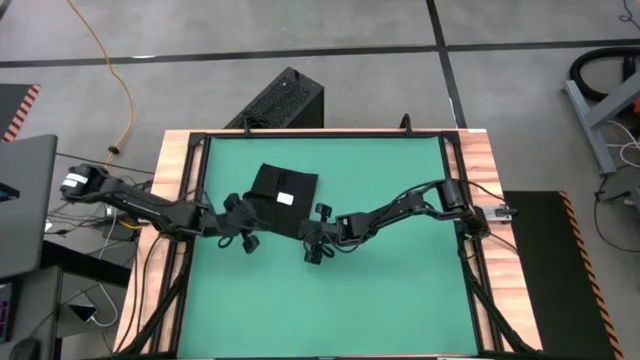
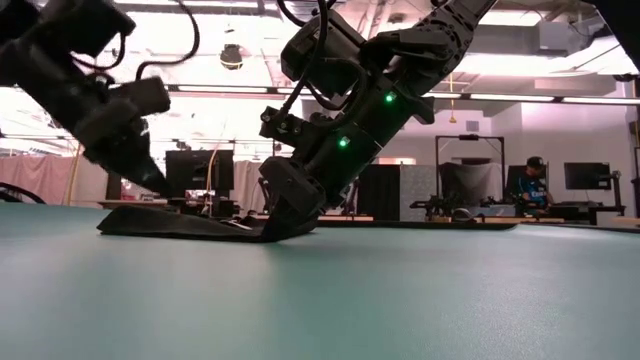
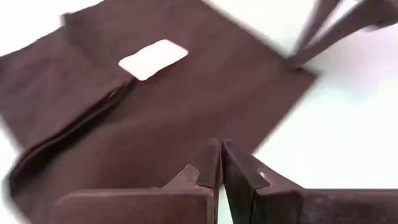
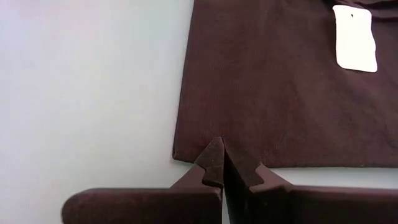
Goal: Roll towel
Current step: Roll the black towel
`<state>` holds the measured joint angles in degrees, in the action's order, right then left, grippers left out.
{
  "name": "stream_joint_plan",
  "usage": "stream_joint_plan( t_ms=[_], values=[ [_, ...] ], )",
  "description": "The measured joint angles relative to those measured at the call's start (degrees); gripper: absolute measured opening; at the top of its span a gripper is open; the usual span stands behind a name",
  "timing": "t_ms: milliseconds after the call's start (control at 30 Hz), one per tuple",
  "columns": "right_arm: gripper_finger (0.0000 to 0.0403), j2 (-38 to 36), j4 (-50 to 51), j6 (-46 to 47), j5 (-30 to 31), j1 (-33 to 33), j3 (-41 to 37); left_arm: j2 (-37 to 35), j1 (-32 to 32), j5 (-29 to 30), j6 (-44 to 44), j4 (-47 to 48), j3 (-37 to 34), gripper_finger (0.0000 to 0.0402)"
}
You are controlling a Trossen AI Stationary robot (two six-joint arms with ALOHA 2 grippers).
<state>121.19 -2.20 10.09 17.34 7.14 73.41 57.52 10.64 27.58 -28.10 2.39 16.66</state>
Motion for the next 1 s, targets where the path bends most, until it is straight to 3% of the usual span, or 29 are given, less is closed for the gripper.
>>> stream_joint_plan(
  t_ms=[100, 400, 700, 867, 1000],
  values=[
    [0.0020, -0.01, -0.01, 0.00, 0.00, -0.01, 0.00, 2.51, 0.23, 3.12, -0.53, 0.36, -0.17, 0.0006],
    [0.0020, -0.01, 0.02, -0.94, 1.65, 0.15, 0.00, 12.85, 0.23, 3.65, -3.09, -0.31, -0.16, 0.0000],
    [0.0025, -3.61, 0.02, -14.73, 17.35, 3.91, -0.16, 17.37, 0.25, 1.85, -4.16, -5.15, -0.02, 0.0000],
    [0.0076, -5.17, 0.46, -21.73, 15.73, 5.31, -0.13, 17.34, 0.30, -0.55, -2.93, -7.94, -0.06, 0.0000],
    [0.0150, -5.32, 0.96, -23.12, 7.75, 5.65, -0.09, 17.35, 0.30, -1.63, -2.14, -8.90, -0.06, 0.0000]
  ],
)
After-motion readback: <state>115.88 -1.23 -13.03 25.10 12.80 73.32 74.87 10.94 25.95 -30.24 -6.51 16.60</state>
